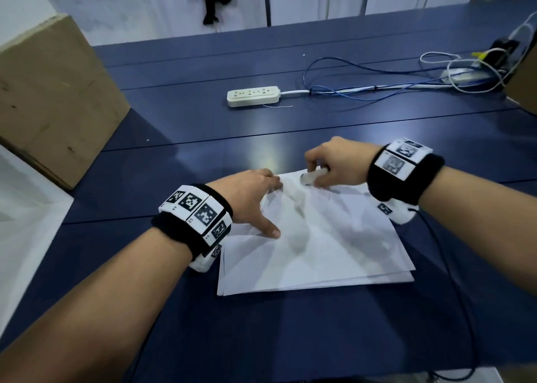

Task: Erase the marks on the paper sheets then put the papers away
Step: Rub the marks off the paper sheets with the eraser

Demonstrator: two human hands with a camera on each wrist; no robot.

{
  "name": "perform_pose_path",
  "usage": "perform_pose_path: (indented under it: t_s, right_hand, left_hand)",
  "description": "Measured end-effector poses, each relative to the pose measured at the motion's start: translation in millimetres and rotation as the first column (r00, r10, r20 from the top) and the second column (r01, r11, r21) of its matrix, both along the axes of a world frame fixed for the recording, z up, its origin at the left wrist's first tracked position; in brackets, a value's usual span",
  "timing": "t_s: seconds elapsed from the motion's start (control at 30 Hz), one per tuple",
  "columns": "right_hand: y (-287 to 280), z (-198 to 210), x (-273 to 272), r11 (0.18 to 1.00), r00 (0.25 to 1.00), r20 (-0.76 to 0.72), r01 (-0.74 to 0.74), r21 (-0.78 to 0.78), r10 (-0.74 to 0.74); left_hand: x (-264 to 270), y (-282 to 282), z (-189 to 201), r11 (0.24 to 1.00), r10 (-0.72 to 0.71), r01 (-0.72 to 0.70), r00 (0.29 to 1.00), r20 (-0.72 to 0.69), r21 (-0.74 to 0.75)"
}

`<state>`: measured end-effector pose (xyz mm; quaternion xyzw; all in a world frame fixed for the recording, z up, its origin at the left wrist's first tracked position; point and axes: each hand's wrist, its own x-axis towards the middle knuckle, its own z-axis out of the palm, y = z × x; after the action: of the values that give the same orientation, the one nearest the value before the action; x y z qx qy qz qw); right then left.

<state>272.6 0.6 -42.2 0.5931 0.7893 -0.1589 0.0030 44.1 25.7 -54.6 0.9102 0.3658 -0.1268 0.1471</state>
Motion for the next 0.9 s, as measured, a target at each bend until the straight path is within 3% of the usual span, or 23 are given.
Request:
perform_pose_path:
  t_s: [0.17, 0.37, 0.43, 0.57, 0.63, 0.77, 0.83, 0.9]
  right_hand:
    - [-28.8, 4.7, -4.0, 0.928, 0.989, -0.072, -0.148, -0.341, 0.131]
    - [3.6, -0.9, 2.8, 0.999, 0.999, -0.002, 0.042, -0.013, -0.042]
    - [-0.1, -2.3, 4.8, 0.999, 0.999, -0.03, 0.013, -0.042, -0.014]
    - [-22.6, 4.2, -5.4, 0.931, 0.986, -0.102, -0.158, -0.328, 0.132]
    - [-15.8, 3.1, -5.9, 0.952, 0.989, -0.056, -0.147, -0.267, 0.137]
    - [6.0, -0.1, -2.6, 1.0, 1.0, -0.011, 0.015, -0.019, -0.015]
    - [1.3, -1.3, -1.3, 0.999, 1.0, -0.029, -0.001, -0.037, 0.0]
    - [-12.3, -1.0, -4.2, 0.976, 0.993, -0.072, -0.104, -0.193, 0.092]
  left_hand:
    - [-0.4, 2.1, -2.1, 1.0, -0.005, 0.005, 1.0, -0.014, -0.004]
    - [0.5, 1.5, -1.7, 1.0, -0.005, 0.005, 1.0, -0.017, 0.002]
    - [0.8, 1.5, -1.3, 1.0, -0.004, 0.004, 1.0, -0.024, 0.003]
    - [1.9, 2.9, -2.2, 1.0, -0.02, 0.02, 0.999, -0.051, 0.009]
    - [3.4, 4.0, -2.4, 1.0, -0.02, 0.021, 0.998, -0.056, 0.009]
    - [3.5, 4.3, -1.5, 1.0, -0.024, 0.024, 0.998, -0.052, 0.007]
    - [3.8, 3.9, -0.9, 1.0, -0.022, 0.023, 0.998, -0.054, 0.009]
    - [3.5, 4.1, -1.2, 1.0, -0.019, 0.02, 0.998, -0.053, 0.006]
